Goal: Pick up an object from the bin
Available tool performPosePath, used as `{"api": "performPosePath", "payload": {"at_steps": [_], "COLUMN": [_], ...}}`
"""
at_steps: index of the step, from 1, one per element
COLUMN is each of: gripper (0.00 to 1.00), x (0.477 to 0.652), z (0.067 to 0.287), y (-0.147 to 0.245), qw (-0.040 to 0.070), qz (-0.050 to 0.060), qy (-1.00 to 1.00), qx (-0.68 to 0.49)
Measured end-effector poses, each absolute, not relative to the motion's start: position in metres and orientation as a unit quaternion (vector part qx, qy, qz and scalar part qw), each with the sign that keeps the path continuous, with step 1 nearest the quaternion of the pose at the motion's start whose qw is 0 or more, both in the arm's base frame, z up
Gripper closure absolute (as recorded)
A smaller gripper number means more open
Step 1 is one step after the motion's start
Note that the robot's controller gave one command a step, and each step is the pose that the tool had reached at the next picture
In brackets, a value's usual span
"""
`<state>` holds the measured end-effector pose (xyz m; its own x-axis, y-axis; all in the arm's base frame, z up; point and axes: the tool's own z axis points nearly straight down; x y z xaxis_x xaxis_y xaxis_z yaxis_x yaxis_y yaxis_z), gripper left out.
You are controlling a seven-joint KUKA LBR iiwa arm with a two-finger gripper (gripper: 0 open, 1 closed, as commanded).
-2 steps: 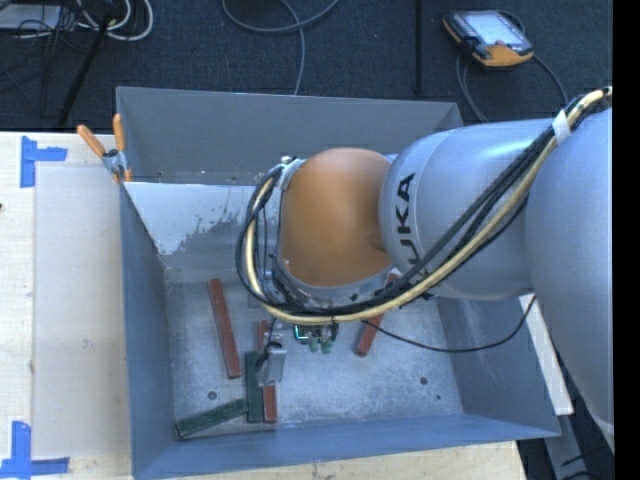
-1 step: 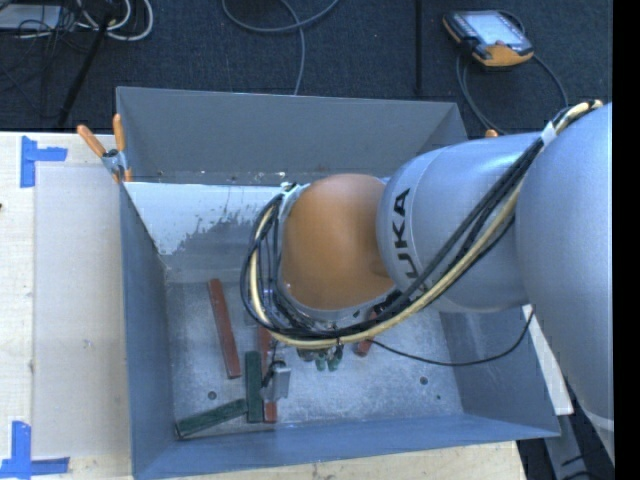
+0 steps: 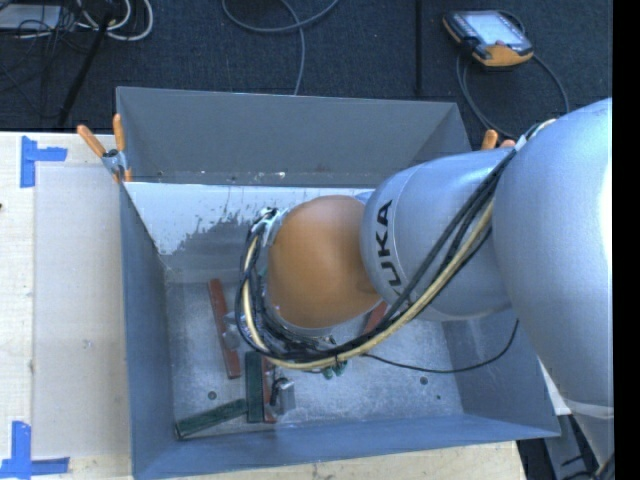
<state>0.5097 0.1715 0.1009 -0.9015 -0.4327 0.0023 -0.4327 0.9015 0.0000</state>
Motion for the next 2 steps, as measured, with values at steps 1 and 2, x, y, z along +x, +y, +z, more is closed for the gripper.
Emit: {"api": "performPosePath", "payload": {"at_steps": [1,2], "gripper": [1.0,0.0], "x": [0.4729,0.4768], "z": [0.075,0.0765], "y": [0.1737,0.1739], "qw": [0.001,-0.006], "qz": [-0.001,-0.001], "qy": [-0.943,-0.943], "qx": [0.334,0.333]}}
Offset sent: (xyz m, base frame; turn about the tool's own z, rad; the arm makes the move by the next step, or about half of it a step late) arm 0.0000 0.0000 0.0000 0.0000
